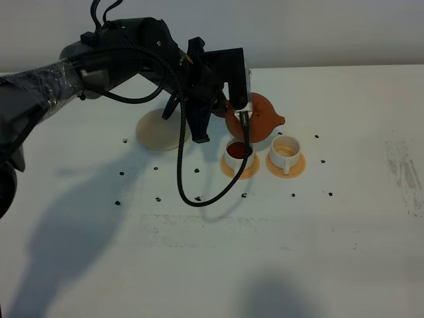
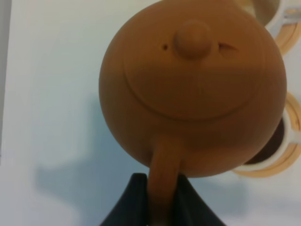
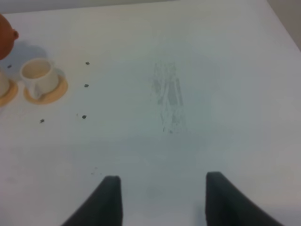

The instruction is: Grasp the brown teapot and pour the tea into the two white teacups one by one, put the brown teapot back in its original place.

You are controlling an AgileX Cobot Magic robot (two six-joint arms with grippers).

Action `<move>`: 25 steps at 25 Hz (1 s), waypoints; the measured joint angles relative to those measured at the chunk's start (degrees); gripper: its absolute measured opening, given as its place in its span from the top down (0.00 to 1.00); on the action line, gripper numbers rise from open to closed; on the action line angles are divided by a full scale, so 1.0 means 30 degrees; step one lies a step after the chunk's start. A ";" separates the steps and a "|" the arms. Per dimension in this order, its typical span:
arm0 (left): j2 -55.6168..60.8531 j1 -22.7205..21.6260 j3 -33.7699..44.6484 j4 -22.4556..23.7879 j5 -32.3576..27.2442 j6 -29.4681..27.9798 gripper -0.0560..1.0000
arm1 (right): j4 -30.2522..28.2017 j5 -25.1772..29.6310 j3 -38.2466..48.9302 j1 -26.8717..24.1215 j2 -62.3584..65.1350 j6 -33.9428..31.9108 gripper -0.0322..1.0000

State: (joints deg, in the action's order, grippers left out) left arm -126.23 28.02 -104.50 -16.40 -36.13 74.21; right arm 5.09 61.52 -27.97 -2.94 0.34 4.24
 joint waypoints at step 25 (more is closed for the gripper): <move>0.0000 0.0589 0.0000 0.1798 0.1407 0.2524 0.87 | 0.0000 0.0000 0.0000 0.0000 0.0000 0.0000 0.55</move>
State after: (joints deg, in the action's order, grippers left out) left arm -126.23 29.78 -104.50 -11.00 -31.91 81.79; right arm 5.09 61.52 -27.97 -2.94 0.34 4.24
